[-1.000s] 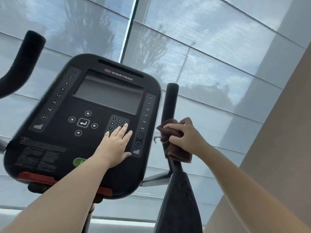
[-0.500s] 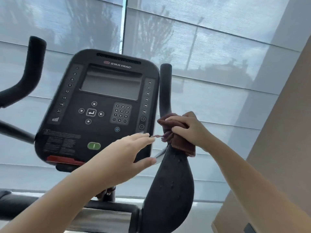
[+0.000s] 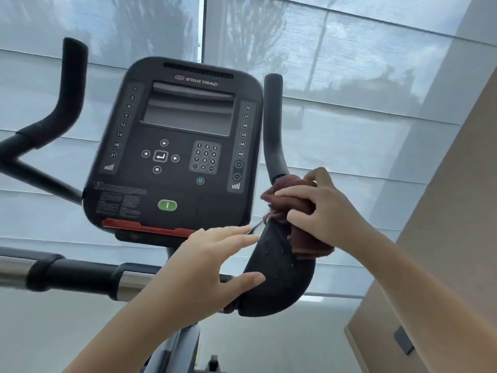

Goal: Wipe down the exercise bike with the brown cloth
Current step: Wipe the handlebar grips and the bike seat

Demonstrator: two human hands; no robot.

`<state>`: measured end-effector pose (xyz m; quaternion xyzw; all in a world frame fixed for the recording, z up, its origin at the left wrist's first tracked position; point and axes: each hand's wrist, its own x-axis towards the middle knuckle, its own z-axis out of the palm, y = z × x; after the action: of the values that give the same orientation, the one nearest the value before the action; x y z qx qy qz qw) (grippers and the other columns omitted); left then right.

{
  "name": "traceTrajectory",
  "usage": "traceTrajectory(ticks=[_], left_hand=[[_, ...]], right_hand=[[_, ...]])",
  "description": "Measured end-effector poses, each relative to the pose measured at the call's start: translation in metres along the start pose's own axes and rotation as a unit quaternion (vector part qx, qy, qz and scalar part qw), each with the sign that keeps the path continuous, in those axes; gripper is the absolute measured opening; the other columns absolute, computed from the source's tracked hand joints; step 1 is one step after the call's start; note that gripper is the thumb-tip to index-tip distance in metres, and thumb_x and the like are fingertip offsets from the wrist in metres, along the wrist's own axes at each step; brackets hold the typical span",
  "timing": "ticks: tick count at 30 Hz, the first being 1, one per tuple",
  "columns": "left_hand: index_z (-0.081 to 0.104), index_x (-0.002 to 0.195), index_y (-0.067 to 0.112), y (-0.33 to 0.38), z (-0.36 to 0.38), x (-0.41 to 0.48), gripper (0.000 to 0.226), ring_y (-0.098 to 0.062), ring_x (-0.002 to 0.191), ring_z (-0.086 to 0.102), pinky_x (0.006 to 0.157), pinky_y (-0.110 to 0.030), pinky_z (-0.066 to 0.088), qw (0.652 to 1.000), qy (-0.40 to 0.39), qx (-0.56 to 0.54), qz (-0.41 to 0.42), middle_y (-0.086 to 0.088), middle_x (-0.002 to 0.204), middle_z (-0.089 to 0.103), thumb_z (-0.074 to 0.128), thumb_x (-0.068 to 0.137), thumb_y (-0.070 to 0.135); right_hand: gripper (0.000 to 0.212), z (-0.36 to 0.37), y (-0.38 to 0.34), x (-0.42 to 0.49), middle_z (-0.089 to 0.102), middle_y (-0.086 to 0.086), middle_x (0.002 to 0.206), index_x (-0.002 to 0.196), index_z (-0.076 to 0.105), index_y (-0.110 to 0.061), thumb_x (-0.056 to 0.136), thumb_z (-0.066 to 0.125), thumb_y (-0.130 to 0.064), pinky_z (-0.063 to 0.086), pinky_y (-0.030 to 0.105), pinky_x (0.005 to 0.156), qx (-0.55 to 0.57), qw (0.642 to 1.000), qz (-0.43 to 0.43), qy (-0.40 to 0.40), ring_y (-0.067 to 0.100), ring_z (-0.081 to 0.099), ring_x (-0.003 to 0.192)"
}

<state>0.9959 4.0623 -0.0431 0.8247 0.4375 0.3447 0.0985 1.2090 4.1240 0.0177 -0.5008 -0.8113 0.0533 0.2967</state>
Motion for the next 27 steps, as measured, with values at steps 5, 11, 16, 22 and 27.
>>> traceTrajectory(ticks=[5, 11, 16, 22, 27], left_hand=[[0.056, 0.123, 0.028, 0.003, 0.003, -0.020, 0.066, -0.004, 0.116, 0.043, 0.100, -0.040, 0.033, 0.998, 0.038, 0.055, 0.014, 0.016, 0.127, 0.051, 0.045, 0.071, 0.067], [0.061, 0.117, 0.021, 0.010, 0.009, -0.022, 0.062, -0.019, 0.111, 0.057, 0.091, -0.042, 0.043, 0.990, 0.055, 0.125, 0.016, 0.006, 0.118, 0.063, 0.061, 0.067, 0.058], [0.062, 0.117, 0.020, 0.015, 0.011, -0.026, 0.062, -0.018, 0.109, 0.058, 0.090, -0.034, 0.040, 0.986, 0.062, 0.154, 0.002, 0.005, 0.117, 0.064, 0.056, 0.071, 0.062], [0.063, 0.115, 0.021, 0.017, 0.015, -0.029, 0.061, -0.013, 0.107, 0.059, 0.086, -0.034, 0.044, 0.984, 0.084, 0.155, -0.010, 0.008, 0.116, 0.064, 0.049, 0.072, 0.062], [0.064, 0.113, 0.023, 0.018, 0.016, -0.028, 0.062, -0.011, 0.106, 0.059, 0.087, -0.037, 0.046, 0.985, 0.093, 0.146, -0.027, 0.010, 0.113, 0.065, 0.051, 0.069, 0.065]], right_hand=[[0.035, 0.006, -0.001, -0.053, 0.038, -0.018, 0.102, 0.090, 0.060, -0.056, 0.065, 0.055, -0.032, 0.035, -0.002, 0.075, 0.051, 0.997, 0.021, 0.046, -0.009, 0.046, 0.095], [0.033, 0.003, -0.007, -0.013, 0.044, -0.001, 0.115, 0.104, 0.065, -0.040, 0.077, 0.060, -0.022, 0.034, 0.010, 0.092, 0.009, 0.998, -0.007, 0.068, 0.009, 0.047, 0.107], [0.028, 0.024, -0.011, -0.005, 0.040, -0.005, 0.126, 0.106, 0.064, -0.040, 0.078, 0.062, -0.042, 0.033, 0.027, 0.090, -0.090, 0.995, -0.013, 0.042, 0.026, 0.039, 0.111], [0.026, 0.025, -0.003, -0.050, 0.048, 0.000, 0.114, 0.100, 0.070, -0.030, 0.076, 0.064, -0.024, 0.033, 0.022, 0.080, -0.028, 0.991, -0.095, 0.094, 0.022, 0.045, 0.099], [0.030, 0.001, 0.015, -0.052, 0.049, -0.003, 0.110, 0.097, 0.071, -0.030, 0.070, 0.062, -0.022, 0.040, 0.016, 0.086, 0.057, 0.985, -0.153, 0.048, 0.012, 0.051, 0.098]])
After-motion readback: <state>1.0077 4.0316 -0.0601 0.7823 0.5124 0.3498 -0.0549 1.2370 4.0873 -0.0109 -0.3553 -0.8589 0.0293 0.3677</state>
